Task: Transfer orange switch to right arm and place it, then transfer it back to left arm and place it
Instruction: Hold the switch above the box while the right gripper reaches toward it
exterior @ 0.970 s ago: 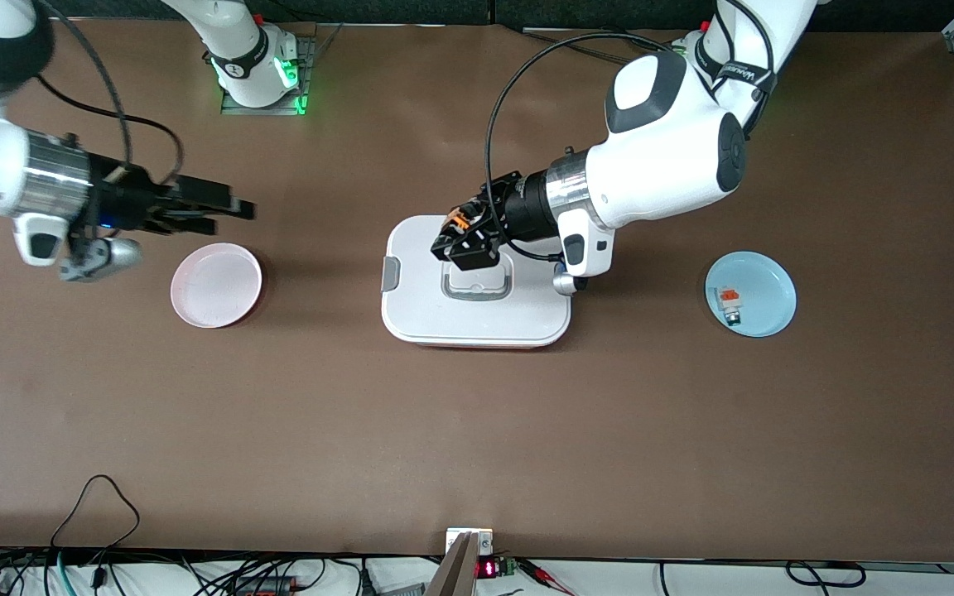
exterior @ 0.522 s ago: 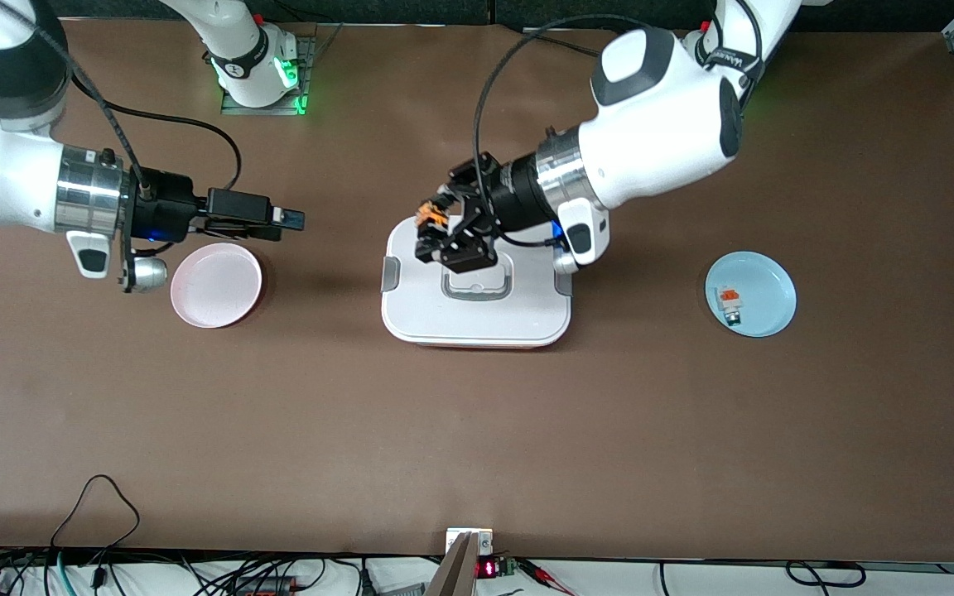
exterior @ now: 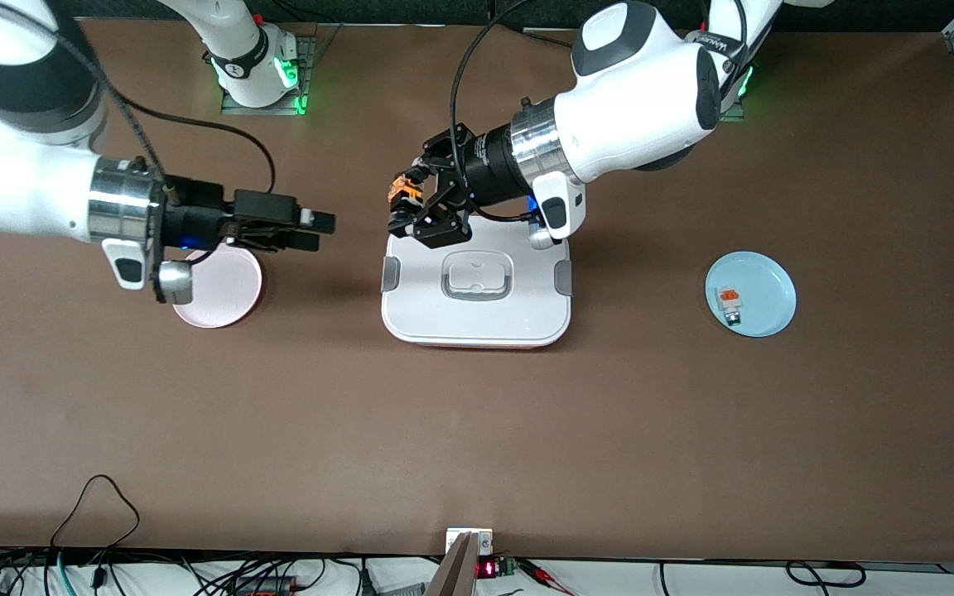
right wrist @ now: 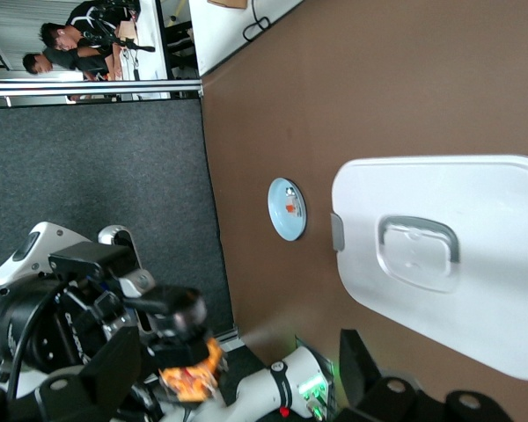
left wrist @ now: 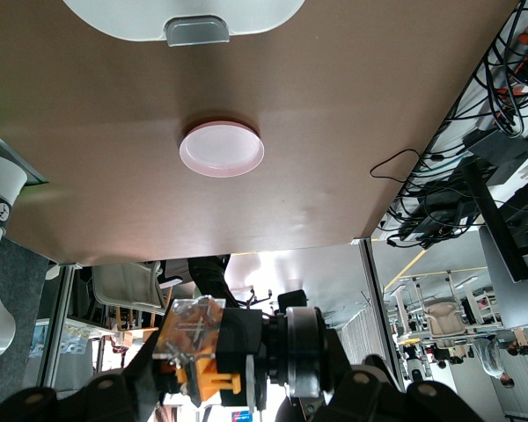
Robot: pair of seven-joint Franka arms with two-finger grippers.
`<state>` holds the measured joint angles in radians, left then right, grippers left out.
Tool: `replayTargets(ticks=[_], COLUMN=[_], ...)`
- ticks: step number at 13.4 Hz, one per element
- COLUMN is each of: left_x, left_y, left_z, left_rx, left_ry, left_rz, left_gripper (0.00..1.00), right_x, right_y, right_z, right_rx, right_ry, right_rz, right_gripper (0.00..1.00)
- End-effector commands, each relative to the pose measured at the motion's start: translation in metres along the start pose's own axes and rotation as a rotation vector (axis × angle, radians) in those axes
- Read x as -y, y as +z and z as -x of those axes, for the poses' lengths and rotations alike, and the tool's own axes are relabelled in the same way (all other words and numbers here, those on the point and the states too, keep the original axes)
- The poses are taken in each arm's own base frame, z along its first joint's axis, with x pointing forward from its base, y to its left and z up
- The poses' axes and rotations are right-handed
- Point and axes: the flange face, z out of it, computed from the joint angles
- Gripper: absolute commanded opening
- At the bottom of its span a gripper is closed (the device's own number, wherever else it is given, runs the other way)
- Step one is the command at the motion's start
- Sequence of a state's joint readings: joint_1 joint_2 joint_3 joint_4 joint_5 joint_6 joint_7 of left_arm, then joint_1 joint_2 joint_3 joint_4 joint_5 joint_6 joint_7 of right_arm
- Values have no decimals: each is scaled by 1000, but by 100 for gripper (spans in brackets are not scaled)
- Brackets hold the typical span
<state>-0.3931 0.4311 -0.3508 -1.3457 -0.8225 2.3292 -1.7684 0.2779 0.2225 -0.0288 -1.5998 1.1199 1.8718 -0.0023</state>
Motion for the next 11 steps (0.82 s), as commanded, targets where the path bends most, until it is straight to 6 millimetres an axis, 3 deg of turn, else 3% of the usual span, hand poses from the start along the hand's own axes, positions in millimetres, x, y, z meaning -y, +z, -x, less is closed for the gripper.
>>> replayTargets(ticks=[1, 8, 11], left_x=[1, -2, -1], left_y=[2, -4, -3], left_z=[12, 22, 22], left_rx=[25, 41, 41], left_ry=[-35, -46, -45], left_rz=[30, 48, 48], left_gripper=[0, 0, 0], right_x=[26, 45, 63], right_y=[19, 32, 43], right_z=[13, 27, 40], right_rx=[-46, -64, -73], right_ry=[-50, -36, -50], right_rz=[3, 95, 85], right_gripper=[100, 100, 100])
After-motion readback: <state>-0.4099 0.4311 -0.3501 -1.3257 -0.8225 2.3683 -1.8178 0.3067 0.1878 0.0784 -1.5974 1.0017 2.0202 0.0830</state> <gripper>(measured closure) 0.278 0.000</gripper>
